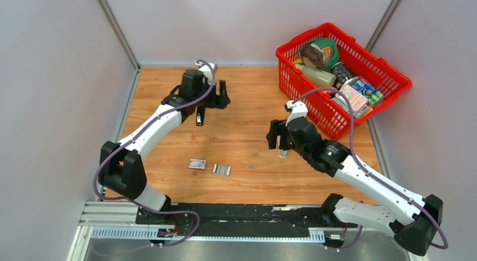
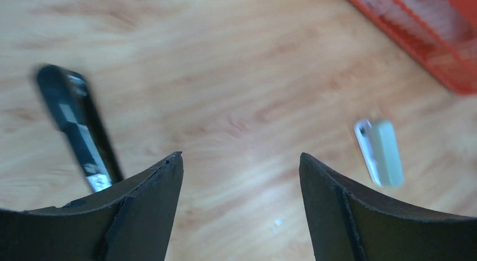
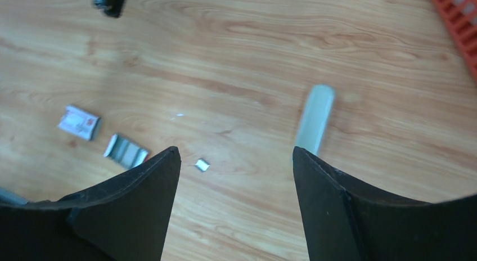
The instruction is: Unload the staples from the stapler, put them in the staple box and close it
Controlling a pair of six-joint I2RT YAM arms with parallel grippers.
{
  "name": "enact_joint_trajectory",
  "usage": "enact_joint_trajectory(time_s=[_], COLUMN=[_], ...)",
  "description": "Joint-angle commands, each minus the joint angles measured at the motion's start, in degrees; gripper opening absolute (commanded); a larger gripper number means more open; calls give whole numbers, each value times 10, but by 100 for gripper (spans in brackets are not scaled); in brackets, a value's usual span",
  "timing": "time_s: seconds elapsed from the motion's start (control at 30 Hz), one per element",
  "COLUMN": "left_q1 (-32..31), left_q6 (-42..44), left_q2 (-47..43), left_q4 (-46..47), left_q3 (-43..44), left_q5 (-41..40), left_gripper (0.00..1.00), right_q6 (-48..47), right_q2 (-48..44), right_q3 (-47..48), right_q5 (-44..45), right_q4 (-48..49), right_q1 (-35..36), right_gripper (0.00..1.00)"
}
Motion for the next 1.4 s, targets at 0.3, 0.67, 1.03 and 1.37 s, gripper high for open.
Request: enact_joint_trajectory(time_s=[0.3,0.67,1.03,1.37], left_q1=[-204,-286,-304,-304], left_q6=[-118,-207,-214,-187], left_q2=[-36,118,137,5], left_q4=[46,39,49,12], left_q3=[-89,13,14,-78], left_q5=[-69,-170,-212,-242], left_gripper=[84,84,85,86], right_q6=[55,85,78,80], right_q2=[10,-51,-17,143], right_q3=[-16,-26,-76,-62], right_q5=[67,104,18,44], right_q4=[-46,-104,-22,60], right_q1=[-108,-147,-152,-152], right_gripper=[82,88,86,84])
